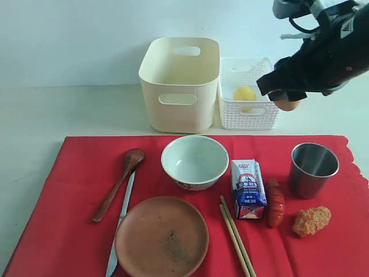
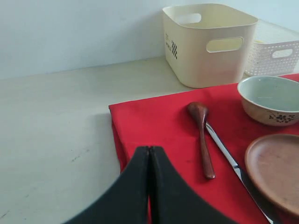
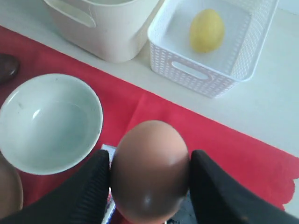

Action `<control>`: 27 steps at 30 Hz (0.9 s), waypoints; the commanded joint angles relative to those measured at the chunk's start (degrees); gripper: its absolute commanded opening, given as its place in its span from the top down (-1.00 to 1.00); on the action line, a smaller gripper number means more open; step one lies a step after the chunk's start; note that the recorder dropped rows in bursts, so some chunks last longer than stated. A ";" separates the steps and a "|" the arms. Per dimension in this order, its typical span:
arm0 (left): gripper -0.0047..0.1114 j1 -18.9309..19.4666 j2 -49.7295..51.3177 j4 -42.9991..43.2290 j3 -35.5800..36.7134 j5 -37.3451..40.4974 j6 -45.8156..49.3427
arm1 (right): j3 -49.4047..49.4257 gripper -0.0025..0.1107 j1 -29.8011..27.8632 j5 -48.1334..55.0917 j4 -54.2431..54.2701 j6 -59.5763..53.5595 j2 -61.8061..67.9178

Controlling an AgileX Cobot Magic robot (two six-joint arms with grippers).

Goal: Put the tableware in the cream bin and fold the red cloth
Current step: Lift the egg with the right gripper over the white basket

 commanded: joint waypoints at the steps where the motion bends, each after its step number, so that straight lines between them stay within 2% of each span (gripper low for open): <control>1: 0.92 0.19 -0.35 0.04 0.16 -0.39 -0.01 | -4.87 0.96 -0.37 -2.81 0.25 0.00 5.93; 16: 0.92 0.19 -0.35 0.04 0.16 -0.39 -0.01 | -21.90 0.96 -7.51 -5.68 0.99 -0.34 27.78; 27: 0.92 0.19 -0.35 0.04 0.16 -0.39 -0.01 | -36.88 0.96 -10.02 -6.54 3.66 -3.37 41.02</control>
